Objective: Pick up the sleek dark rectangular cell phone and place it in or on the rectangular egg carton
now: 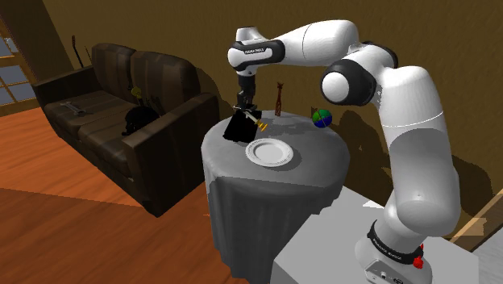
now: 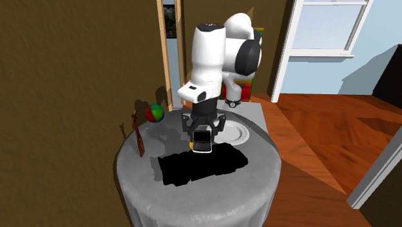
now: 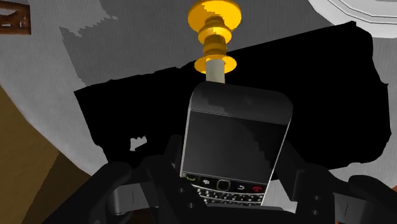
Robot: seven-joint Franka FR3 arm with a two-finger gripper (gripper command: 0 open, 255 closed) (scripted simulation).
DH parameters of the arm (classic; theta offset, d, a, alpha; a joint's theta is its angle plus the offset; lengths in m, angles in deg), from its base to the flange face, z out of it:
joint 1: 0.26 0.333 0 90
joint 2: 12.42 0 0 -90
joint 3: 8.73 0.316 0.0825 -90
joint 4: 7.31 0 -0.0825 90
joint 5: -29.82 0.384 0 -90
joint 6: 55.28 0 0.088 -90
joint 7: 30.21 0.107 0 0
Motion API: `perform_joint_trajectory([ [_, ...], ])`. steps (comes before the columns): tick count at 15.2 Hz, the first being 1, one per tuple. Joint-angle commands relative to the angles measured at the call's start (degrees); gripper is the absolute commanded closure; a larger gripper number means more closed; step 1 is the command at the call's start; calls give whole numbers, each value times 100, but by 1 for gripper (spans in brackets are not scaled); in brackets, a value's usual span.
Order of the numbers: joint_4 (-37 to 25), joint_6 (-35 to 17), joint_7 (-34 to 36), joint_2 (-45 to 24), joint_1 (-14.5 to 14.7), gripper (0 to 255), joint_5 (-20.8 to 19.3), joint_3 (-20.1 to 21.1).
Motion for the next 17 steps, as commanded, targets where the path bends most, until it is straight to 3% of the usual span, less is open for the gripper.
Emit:
perform_joint_trajectory([
  [1,33,-99,31,-66,18,255,11,14],
  [12,680,-888,14,-215,46,255,55,45],
  [17,679,-888,13,-216,46,255,55,44],
])
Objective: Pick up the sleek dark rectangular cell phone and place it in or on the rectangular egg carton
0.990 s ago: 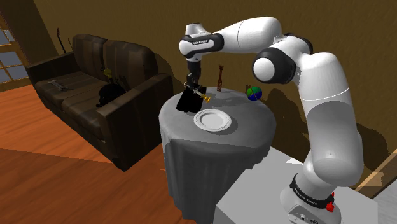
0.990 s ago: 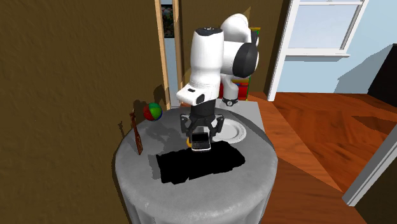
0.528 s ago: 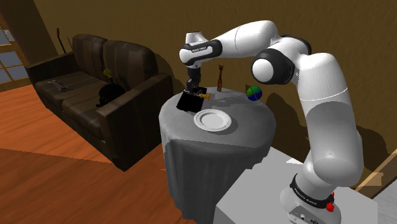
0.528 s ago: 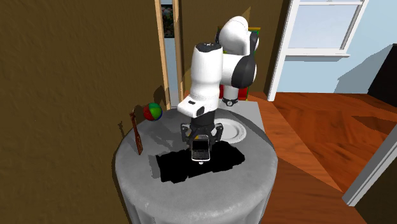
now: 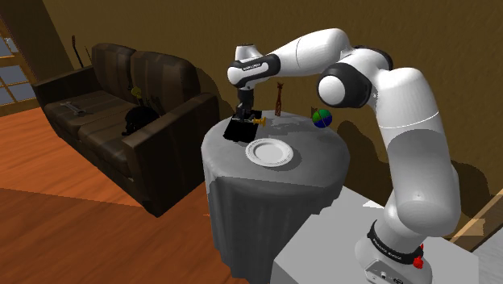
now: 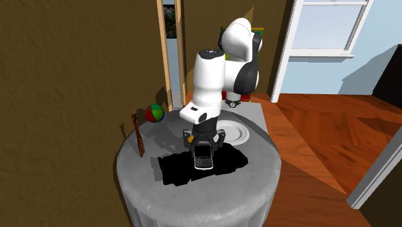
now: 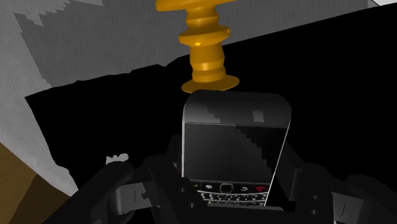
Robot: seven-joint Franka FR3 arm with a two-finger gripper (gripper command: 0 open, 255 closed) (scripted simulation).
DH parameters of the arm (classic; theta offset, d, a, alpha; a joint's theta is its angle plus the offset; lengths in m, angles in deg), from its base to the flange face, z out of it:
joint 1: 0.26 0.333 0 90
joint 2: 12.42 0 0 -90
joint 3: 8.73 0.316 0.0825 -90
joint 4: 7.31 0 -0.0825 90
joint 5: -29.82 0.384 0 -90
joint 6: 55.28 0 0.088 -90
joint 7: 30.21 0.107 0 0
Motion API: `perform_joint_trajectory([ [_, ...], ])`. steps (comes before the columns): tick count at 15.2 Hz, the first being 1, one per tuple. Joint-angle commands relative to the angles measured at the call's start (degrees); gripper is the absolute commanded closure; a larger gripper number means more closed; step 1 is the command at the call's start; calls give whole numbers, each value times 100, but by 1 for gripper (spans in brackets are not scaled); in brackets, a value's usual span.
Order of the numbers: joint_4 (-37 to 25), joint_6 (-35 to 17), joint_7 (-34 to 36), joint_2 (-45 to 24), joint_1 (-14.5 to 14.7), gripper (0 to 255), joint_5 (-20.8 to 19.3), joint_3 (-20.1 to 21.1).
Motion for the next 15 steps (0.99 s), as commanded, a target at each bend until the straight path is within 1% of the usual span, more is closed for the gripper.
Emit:
perform_joint_trajectory([
  [1,51,28,-3,-31,-1,255,-1,4],
  [3,51,29,-3,-31,-1,255,-1,4],
  [4,98,-6,7,-18,12,0,-3,5],
  [9,52,28,-3,-30,-1,0,-1,3],
  [13,-377,644,33,162,8,0,-53,-25],
  [15,-376,643,33,163,9,0,-53,-25],
])
